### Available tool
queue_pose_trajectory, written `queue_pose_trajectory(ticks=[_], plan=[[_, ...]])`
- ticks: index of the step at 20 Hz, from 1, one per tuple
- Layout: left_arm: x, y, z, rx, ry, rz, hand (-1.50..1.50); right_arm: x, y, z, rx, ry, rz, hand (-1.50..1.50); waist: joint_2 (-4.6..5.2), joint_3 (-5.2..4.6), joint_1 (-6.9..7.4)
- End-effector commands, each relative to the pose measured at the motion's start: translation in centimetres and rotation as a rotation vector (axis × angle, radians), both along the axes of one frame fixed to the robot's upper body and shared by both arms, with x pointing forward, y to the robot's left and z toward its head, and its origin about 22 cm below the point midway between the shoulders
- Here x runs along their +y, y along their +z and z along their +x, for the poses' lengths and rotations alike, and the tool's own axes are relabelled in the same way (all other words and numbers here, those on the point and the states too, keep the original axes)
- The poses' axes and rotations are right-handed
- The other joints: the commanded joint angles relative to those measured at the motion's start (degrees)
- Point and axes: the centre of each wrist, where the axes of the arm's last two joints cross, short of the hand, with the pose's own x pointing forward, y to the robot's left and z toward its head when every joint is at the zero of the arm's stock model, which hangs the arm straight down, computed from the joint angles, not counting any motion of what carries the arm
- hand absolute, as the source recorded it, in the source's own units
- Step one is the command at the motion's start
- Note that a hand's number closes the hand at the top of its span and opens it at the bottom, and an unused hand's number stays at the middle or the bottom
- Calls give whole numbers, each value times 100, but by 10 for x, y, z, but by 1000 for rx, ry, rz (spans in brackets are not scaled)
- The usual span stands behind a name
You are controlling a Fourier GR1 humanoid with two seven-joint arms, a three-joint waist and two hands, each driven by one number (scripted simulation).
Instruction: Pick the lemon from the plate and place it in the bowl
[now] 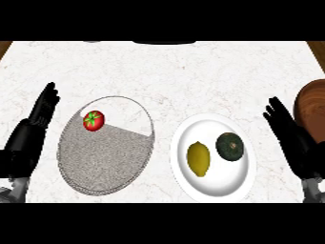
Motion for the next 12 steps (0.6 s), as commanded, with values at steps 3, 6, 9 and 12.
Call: queue_pose_trajectory(ticks=[3, 6, 9, 12], plan=[[11, 3, 10, 2, 106, 9, 0, 28, 62, 8, -328, 54, -143, 150, -48, 6, -46], [38, 11, 14, 25, 177, -19, 0, 36, 127, 21, -639, 101, -277, 150, -84, -18, 76], [34, 3, 7, 76, 179, -30, 0, -49, 47, -7, -75, -173, -777, -150, -96, -92, -327], [42, -11, 2, 111, 227, -70, 0, -1, 38, -36, -161, -264, -666, -150, -169, -55, -483]])
